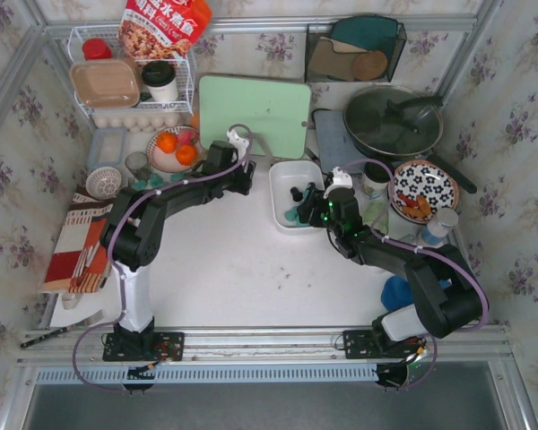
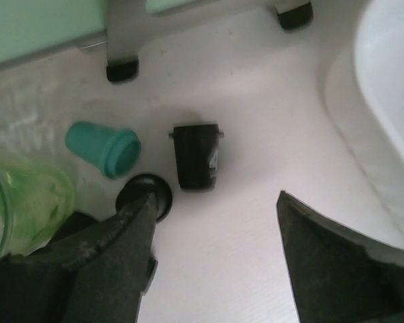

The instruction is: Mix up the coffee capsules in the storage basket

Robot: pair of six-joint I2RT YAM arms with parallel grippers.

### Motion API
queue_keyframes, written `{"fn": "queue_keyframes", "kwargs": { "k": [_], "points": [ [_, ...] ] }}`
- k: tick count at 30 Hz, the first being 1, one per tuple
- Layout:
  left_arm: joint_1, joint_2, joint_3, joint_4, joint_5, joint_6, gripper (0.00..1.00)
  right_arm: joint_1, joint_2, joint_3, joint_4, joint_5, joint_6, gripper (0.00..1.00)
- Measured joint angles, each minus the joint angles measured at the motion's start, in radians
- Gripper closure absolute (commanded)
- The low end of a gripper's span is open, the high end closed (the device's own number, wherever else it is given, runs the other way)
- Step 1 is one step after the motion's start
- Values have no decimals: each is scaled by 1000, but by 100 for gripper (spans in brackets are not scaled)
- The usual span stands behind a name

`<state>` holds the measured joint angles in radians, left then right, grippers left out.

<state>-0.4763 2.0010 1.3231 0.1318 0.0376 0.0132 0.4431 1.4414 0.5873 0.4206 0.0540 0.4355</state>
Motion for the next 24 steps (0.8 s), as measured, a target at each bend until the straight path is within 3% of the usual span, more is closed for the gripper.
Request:
{"fn": "queue_keyframes", "kwargs": {
  "k": [6,11,15,24],
  "points": [
    [24,105,145,-65,22,-14,35,0,0,0,1,-32,-1,36],
    [21,182,274,-179,27,-2,50,0,0,0,2,-59,-3,36],
    [26,215,331,-283,27,9,50,0,0,0,2,-80,-3,36],
    [23,196,316,-355,38,3,49,0,-2,0,20,-110,-3,37]
  ]
}}
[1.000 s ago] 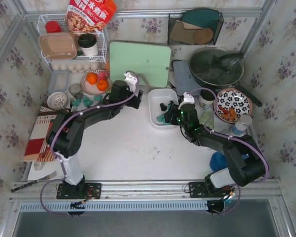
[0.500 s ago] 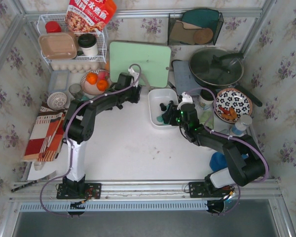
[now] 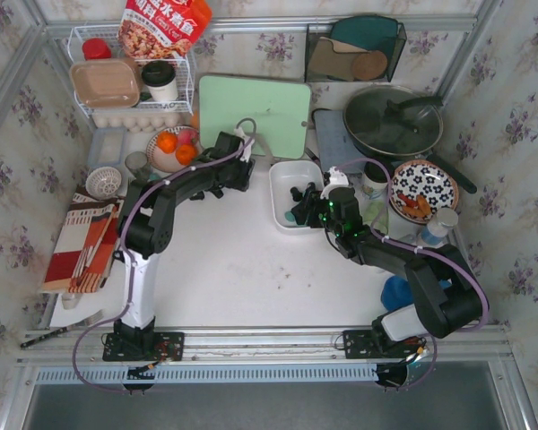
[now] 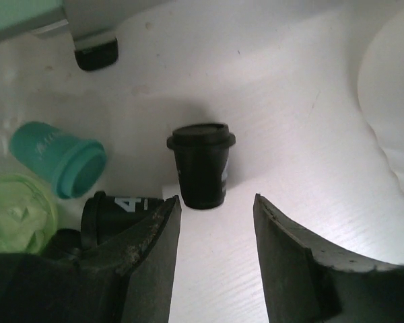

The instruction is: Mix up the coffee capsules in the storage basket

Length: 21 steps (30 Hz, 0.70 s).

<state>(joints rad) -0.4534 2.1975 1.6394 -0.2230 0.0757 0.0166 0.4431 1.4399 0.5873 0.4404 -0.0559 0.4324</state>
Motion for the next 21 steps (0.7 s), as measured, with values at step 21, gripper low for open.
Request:
{"fn": "queue_keyframes", "kwargs": {
  "k": [21],
  "points": [
    [0,77,135,-153,31,31,75,0,-12,0,4,-26,-1,37]
  ]
}}
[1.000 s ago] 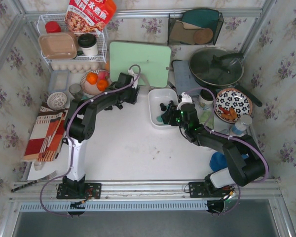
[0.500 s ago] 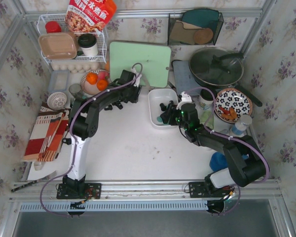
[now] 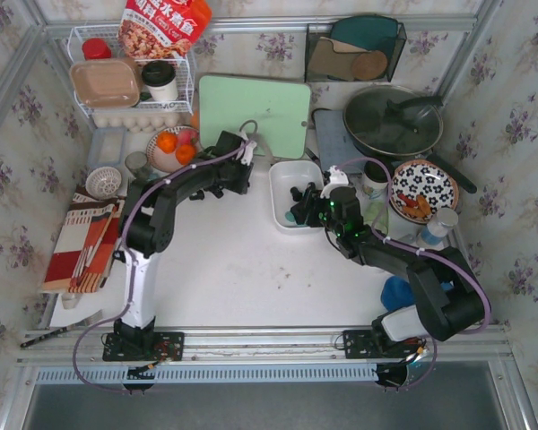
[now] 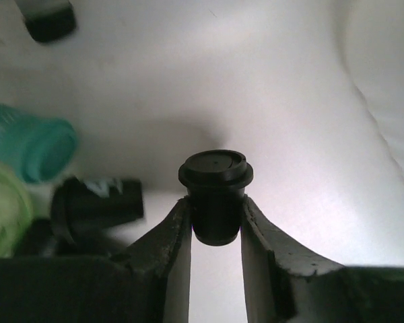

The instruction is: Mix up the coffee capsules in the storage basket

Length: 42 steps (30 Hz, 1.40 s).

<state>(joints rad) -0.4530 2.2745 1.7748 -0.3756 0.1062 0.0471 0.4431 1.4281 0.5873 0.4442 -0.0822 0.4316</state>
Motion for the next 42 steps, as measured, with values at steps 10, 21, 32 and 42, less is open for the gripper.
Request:
{"fn": "queue_keyframes", "kwargs": {
  "k": [10,21,32,42],
  "points": [
    [-37,-422,-529,357,222,-34,72,7,-57,-54,95,-86,-18,33],
    [-124,-648,-920,804,484,86,74,8,-87,-100,255,-240,9,21],
    [-108,-562,-710,694,479,-191,79,181,-188,-242,439,-162,-214,13],
    [-119,-657,-808,474,391,-488,78,348,-12,-370,792,92,-676,6]
  ]
}}
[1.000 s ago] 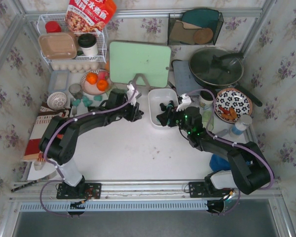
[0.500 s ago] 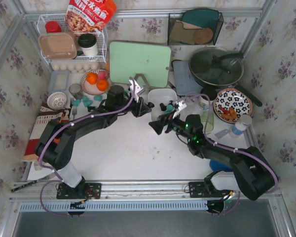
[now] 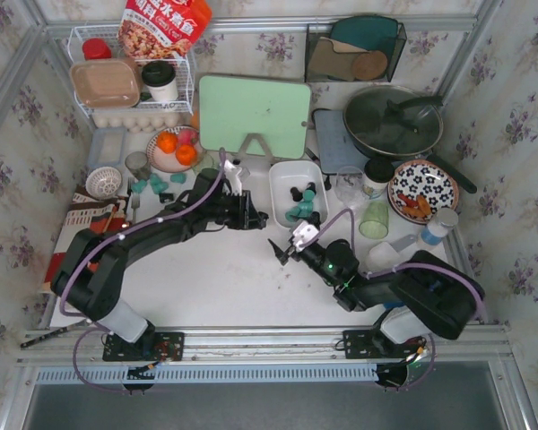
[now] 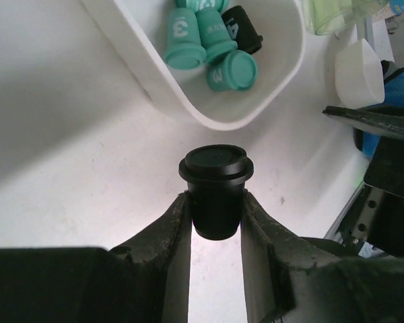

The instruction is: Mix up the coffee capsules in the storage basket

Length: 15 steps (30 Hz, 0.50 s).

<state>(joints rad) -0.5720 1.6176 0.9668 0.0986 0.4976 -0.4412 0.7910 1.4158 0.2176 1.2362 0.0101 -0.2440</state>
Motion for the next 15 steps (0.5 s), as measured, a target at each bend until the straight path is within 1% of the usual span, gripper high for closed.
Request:
{"fn": "queue_keyframes", "kwargs": {
  "k": [2,4,7,15],
  "points": [
    [-14,-38,-32,-5,-13,-19,78,34,53,-16,93,19,-75,4],
    [-26,-70,-60,-5,-23,-32,78,53,98,-24,177,6,-129,4],
    [-35,-108,-90,-8,-34,-36,78,55,123,-25,261,-32,-160,5],
    [-38,-165,-117,-5,-55,-38,78,59,153,5,277,-143,-168,6]
  ]
}}
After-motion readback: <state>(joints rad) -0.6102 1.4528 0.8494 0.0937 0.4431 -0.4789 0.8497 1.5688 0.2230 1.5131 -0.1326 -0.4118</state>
